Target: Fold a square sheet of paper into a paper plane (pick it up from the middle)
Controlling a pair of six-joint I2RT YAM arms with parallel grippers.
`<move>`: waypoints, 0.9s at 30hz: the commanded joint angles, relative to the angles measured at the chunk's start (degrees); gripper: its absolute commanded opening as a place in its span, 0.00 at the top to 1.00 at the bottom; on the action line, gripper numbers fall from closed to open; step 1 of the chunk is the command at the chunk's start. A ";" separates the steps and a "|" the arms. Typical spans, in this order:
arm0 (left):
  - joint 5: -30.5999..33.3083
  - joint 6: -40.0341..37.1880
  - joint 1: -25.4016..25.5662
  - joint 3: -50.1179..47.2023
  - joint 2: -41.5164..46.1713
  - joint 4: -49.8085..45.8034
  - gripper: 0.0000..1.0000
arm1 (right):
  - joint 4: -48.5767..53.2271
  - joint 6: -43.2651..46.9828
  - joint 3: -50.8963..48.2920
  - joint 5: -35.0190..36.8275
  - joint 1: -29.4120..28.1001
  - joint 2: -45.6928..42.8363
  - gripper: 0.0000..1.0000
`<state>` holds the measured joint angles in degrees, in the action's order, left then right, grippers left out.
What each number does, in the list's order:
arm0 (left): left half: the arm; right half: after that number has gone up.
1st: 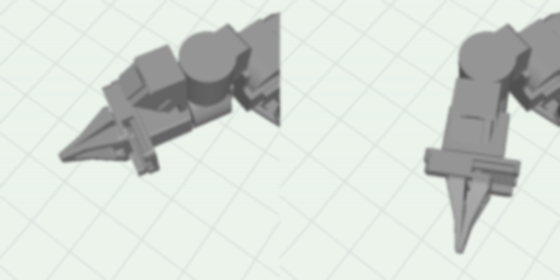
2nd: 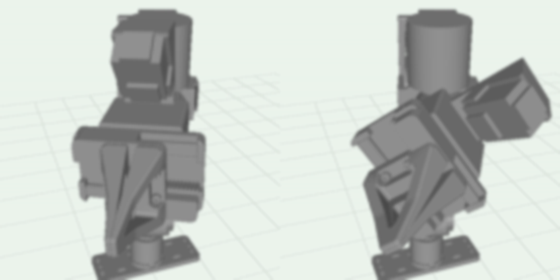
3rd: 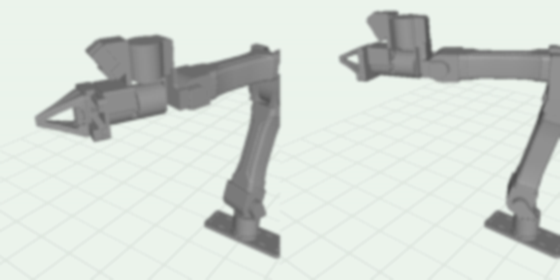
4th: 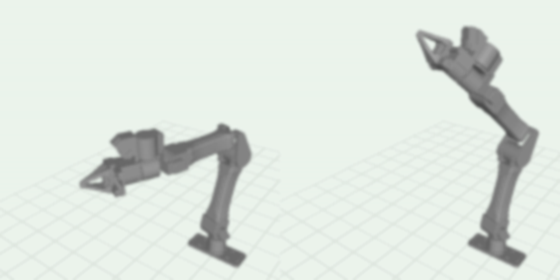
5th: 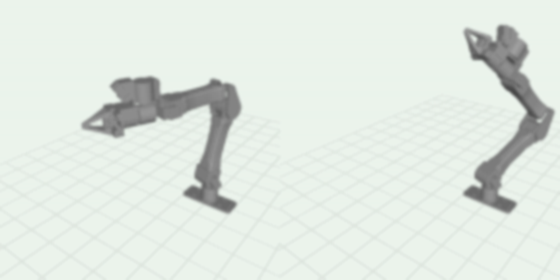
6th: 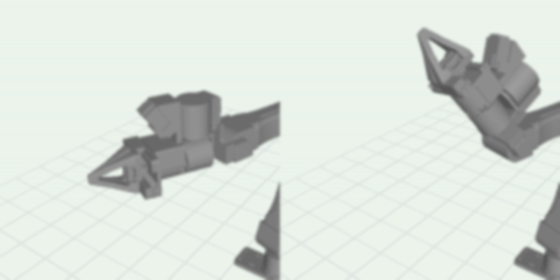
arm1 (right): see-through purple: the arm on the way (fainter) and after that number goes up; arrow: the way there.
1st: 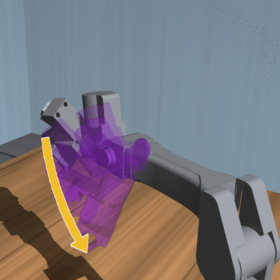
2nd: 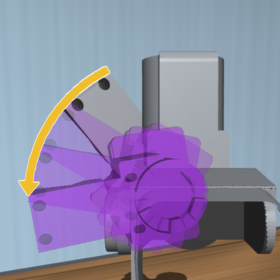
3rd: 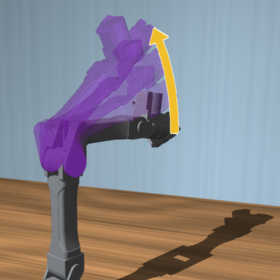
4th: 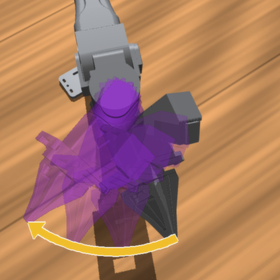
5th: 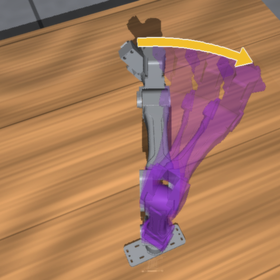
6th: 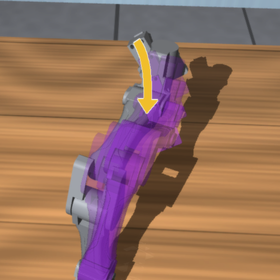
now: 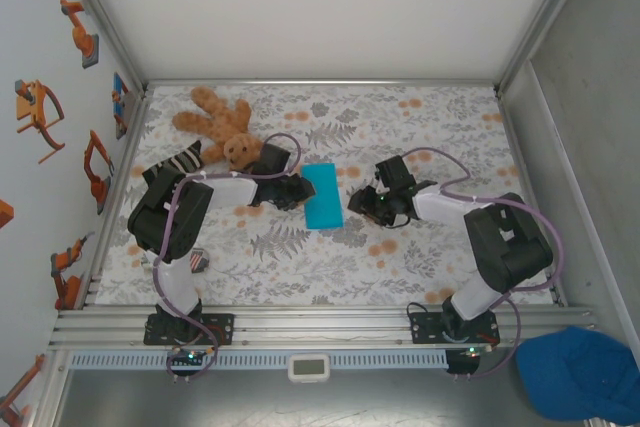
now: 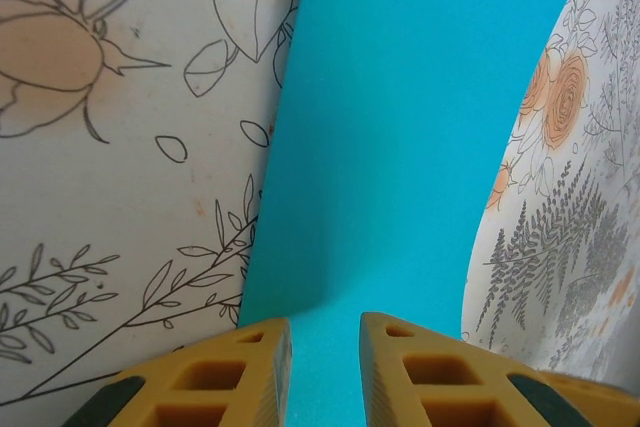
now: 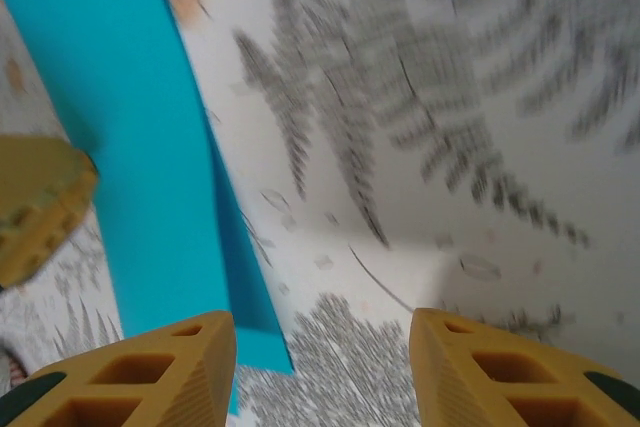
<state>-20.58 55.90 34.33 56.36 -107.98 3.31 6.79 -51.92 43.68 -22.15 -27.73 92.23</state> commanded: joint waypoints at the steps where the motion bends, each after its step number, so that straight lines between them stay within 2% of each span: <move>1: 1.39 -1.05 -0.24 -0.27 -2.51 -3.53 0.75 | -5.43 -5.81 -2.81 -5.16 -0.56 -2.11 0.52; 10: 1.17 -1.02 -0.23 -0.20 -2.37 -3.71 0.75 | -12.75 -10.35 -3.78 -7.33 -3.24 1.15 0.52; 17: 0.80 -0.82 -0.23 -0.59 -2.15 -3.64 0.76 | -13.97 -10.78 -2.94 -7.16 -3.91 2.56 0.65; 27: 0.79 -0.77 -0.23 -0.65 -1.89 -3.55 0.76 | -17.33 -12.58 -3.65 -8.67 -4.29 3.26 0.71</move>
<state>-20.82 55.92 34.24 56.42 -108.07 3.40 -7.57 -62.78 40.45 -29.41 -31.70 95.18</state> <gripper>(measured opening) 0.244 0.289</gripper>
